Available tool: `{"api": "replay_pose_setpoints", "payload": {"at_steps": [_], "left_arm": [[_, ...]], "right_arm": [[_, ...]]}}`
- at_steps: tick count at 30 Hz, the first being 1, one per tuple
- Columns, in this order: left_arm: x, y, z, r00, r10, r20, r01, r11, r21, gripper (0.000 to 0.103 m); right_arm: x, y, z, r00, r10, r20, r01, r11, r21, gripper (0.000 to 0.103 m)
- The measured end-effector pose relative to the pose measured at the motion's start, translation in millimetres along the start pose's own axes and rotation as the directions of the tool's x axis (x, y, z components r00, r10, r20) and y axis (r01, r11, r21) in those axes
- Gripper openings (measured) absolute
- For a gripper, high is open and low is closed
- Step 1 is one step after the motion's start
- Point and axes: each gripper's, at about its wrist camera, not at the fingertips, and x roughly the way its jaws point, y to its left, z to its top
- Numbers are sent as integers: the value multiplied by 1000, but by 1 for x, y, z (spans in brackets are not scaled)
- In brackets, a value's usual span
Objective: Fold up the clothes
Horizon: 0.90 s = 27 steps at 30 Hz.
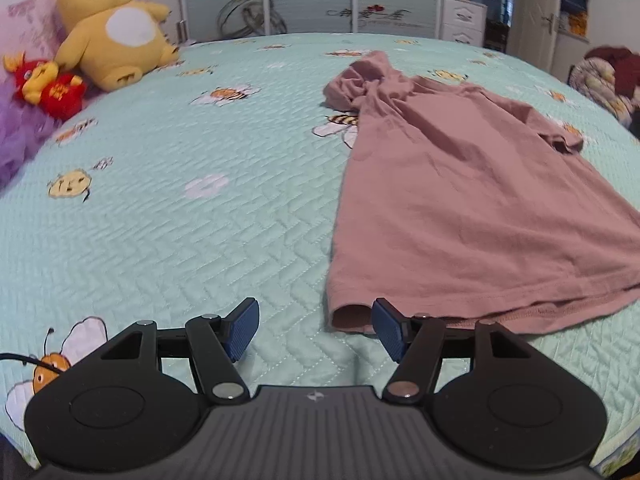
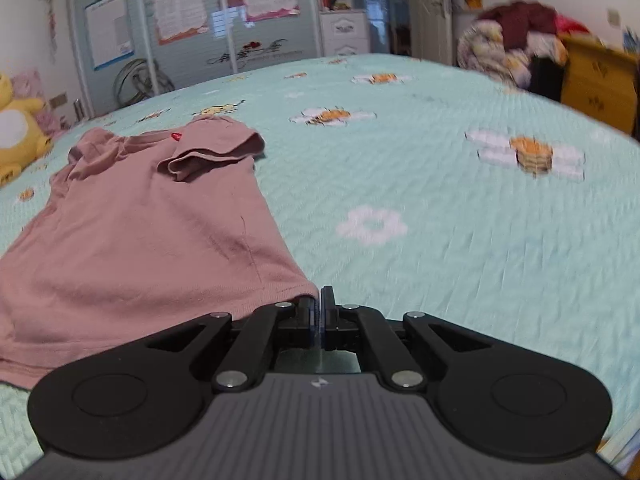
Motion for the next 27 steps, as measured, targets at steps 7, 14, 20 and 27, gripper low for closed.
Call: {"api": "replay_pose_setpoints", "payload": {"at_steps": [7, 14, 20, 27], "left_arm": [[5, -16, -6, 999, 35, 40, -42, 984, 176, 67], [24, -20, -9, 998, 60, 34, -66, 962, 263, 68], [26, -15, -11, 995, 87, 48, -98, 952, 292, 69], [22, -19, -18, 990, 111, 90, -140, 881, 453, 70]], "right_arm": [[0, 1, -11, 1000, 6, 15, -6, 1000, -3, 8], [3, 1, -15, 1000, 6, 16, -6, 1000, -5, 11], [3, 1, -15, 1000, 12, 17, -12, 1000, -9, 16], [4, 8, -18, 1000, 9, 26, -9, 999, -37, 27]]}}
